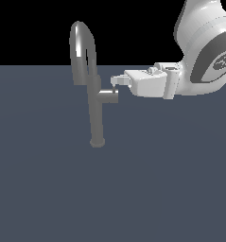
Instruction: Turn on the faucet by rotating a designated handle.
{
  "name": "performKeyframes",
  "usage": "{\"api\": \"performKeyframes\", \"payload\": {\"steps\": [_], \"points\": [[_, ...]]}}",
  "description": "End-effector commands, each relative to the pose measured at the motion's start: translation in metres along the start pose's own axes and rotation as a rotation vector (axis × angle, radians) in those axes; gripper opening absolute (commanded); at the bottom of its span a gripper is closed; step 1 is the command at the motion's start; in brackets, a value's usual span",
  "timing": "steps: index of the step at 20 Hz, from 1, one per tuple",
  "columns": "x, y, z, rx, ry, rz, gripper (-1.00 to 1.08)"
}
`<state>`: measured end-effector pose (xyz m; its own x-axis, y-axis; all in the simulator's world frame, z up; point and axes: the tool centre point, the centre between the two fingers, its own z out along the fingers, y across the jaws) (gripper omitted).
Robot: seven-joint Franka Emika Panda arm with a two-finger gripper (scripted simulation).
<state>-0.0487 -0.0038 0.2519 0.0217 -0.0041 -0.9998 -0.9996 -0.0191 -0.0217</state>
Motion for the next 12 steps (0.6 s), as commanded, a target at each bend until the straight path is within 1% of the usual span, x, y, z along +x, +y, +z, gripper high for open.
{"api": "performKeyframes", "payload": {"steps": [1,2,9,10,11,12], "points": [[0.01,0.012,0.0,-0.003,-0.004,0.021,-1.0],[0.002,0.003,0.0,-0.001,-0.001,0.002,-1.0],[0.038,0.028,0.0,-0.003,-0.004,0.021,-1.0],[0.038,0.028,0.0,-0.003,-0.004,0.021,-1.0],[0.02,0.018,0.0,-0.004,-0.003,-0.013,-1.0],[0.026,0.019,0.0,-0.004,-0.003,-0.008,-1.0]]}}
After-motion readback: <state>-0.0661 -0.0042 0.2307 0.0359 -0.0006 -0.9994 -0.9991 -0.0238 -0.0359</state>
